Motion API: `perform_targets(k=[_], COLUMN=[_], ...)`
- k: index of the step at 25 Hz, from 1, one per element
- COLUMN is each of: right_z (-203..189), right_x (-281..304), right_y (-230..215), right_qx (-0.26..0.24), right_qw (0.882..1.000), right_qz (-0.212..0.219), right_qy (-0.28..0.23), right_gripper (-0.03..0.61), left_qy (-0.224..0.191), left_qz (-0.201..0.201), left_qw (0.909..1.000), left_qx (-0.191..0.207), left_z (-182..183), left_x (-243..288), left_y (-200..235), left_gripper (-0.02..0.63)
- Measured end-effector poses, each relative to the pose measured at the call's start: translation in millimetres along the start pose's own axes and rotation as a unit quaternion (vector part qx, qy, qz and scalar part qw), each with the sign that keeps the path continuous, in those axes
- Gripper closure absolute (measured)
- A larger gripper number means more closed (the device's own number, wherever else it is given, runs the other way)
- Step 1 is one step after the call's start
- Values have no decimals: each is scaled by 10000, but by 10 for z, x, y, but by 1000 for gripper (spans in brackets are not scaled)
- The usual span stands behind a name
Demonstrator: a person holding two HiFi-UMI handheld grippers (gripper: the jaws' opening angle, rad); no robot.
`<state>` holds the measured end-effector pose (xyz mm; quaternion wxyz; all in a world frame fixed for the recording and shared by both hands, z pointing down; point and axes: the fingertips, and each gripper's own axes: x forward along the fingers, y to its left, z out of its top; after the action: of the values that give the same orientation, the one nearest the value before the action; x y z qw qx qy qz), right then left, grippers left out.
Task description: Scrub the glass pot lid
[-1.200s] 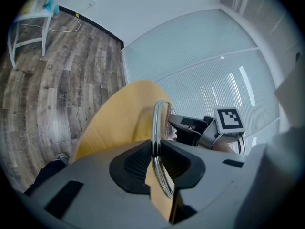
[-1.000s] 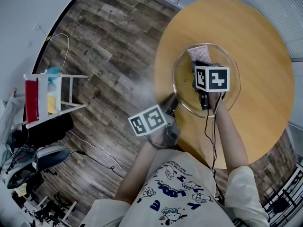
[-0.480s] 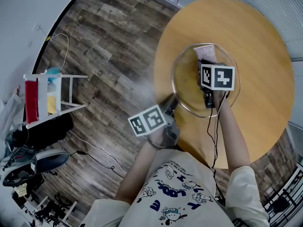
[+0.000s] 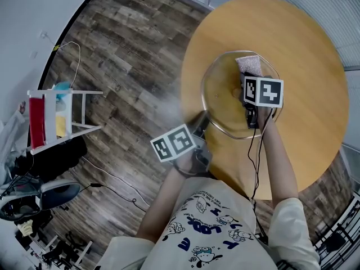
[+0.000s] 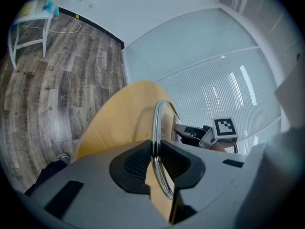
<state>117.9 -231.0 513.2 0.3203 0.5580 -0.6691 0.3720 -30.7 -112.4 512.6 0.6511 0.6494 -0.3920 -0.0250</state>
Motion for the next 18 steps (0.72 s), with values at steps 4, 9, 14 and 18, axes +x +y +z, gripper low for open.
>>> perform_targets(k=[4, 9, 14, 18], right_z=[-23, -62, -108, -160], right_x=[-18, -55, -83, -116], right_y=[-43, -84, -154, -186], right_qx=[53, 77, 145, 169], right_qw=[10000, 9999, 9998, 9996], right_qz=[-21, -81, -131, -193], right_qy=[9, 40, 85, 124], right_gripper=[523, 523, 523, 523], left_qy=[-11, -11, 1, -12], left_qz=[15, 37, 65, 84], left_qw=[10000, 10000, 10000, 10000], left_qx=[14, 18, 45, 46], left_z=[-3, -10, -20, -12], left_x=[5, -2, 13, -3], left_y=[7, 17, 22, 35], left_gripper=[546, 546, 546, 546])
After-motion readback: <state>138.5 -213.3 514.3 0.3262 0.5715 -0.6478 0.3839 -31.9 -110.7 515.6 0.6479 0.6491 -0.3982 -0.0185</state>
